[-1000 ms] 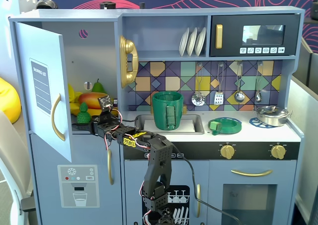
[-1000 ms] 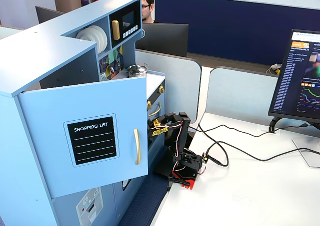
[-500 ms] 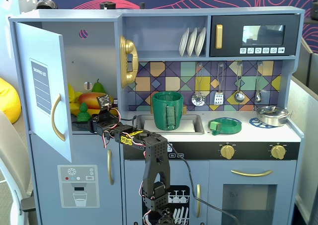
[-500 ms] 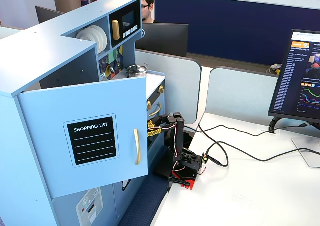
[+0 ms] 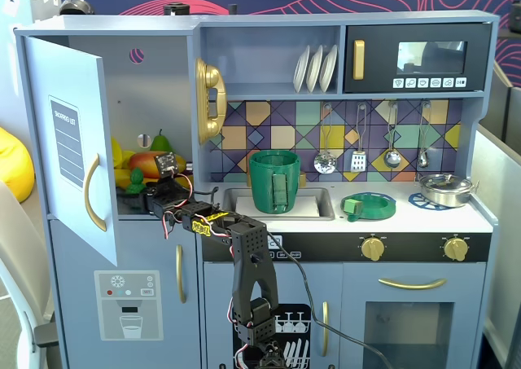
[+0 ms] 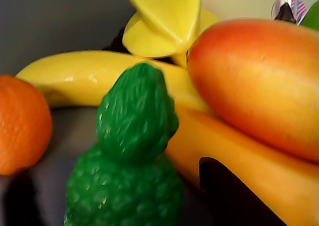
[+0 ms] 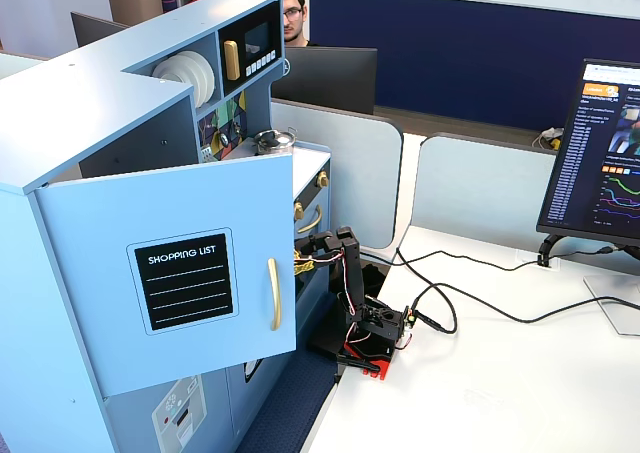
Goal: Pick up the green pineapple from the left cabinet and place it in the green recipient
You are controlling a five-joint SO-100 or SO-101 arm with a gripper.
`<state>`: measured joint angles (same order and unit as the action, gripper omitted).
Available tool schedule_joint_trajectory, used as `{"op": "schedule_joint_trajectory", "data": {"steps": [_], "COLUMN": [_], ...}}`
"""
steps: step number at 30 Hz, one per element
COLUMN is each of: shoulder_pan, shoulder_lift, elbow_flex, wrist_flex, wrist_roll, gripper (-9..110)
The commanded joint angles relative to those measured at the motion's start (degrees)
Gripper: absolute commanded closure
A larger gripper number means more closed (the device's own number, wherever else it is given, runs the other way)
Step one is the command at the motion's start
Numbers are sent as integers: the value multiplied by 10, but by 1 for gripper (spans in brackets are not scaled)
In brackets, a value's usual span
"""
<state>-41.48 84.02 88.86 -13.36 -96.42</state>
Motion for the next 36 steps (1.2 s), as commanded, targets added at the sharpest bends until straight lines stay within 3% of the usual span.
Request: {"op": "schedule_joint_trajectory", "data": {"steps": [1,2,7,10,15,22,28,36], "shoulder_pan": [-4,-4,-4,-11,-33,-75,-7,127], "shoulder_lift": [5,6,18,53,194,445,589,646], "elbow_flex": [-43,-40,-37,-29,60,194,243,165], "wrist_flex": [32,43,59,100,116,249,356,448], "wrist_roll": [-33,-46,-11,-97,-198,-201,-206,-200], "gripper": [96,101,101,101,101,101,101,101]}}
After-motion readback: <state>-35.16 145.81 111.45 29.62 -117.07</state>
